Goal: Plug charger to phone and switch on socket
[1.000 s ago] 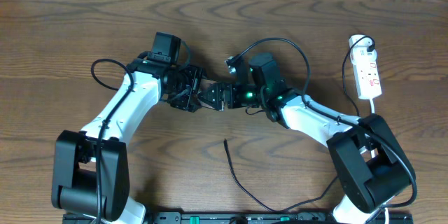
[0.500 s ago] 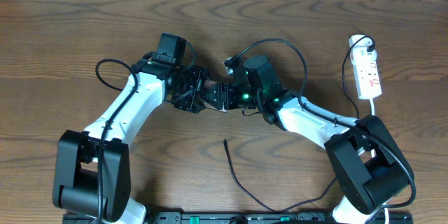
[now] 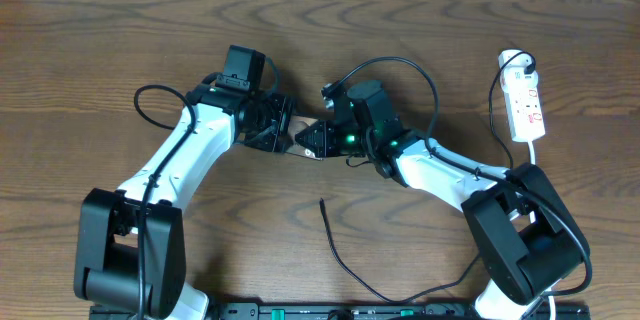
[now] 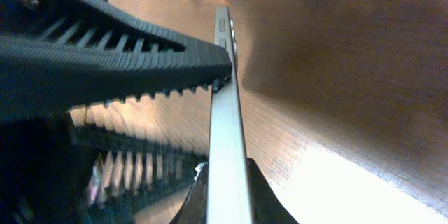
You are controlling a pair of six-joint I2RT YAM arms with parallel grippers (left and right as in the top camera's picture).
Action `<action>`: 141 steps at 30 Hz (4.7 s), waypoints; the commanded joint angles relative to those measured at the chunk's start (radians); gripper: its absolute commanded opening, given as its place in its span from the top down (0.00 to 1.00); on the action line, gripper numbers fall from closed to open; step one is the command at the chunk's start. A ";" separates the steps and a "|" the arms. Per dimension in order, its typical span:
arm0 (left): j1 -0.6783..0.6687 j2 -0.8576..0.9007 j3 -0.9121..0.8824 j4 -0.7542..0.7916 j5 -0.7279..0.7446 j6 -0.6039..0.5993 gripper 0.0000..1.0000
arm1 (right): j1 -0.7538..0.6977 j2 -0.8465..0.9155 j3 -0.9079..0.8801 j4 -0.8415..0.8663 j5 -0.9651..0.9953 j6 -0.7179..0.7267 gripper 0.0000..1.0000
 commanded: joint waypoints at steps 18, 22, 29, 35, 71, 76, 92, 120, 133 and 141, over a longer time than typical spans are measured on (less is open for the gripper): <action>0.076 -0.117 0.022 0.111 0.251 0.367 0.09 | -0.293 -0.004 0.016 0.050 -0.157 0.295 0.99; 0.096 -0.123 0.022 0.148 0.274 0.367 0.08 | -0.338 -0.004 0.016 0.177 -0.264 0.661 0.99; 0.106 -0.123 0.022 0.219 0.273 0.339 0.08 | -0.312 -0.004 0.016 0.472 -0.348 1.186 0.99; 0.106 -0.123 0.022 0.357 0.252 0.210 0.08 | -0.229 -0.004 0.016 0.605 -0.275 1.379 0.98; 0.106 -0.123 0.022 0.439 0.076 0.149 0.92 | -0.048 -0.004 0.016 0.719 -0.047 1.379 0.98; 0.106 -0.123 0.022 0.439 0.058 0.158 0.93 | -0.045 -0.004 0.016 0.719 -0.047 1.379 0.99; 0.190 -0.123 0.022 0.438 0.121 0.294 0.93 | -0.117 -0.004 0.016 0.714 -0.068 1.175 0.01; 0.495 -0.021 0.019 0.385 0.712 1.165 0.93 | -0.270 -0.129 0.500 -1.068 0.740 -0.166 0.01; 0.494 0.074 0.015 0.381 0.745 1.180 0.93 | -0.298 -0.129 0.597 -1.247 0.861 -0.166 0.01; 0.494 0.074 0.015 0.380 0.745 1.201 0.93 | -0.298 -0.129 0.597 -1.284 0.763 -0.166 0.02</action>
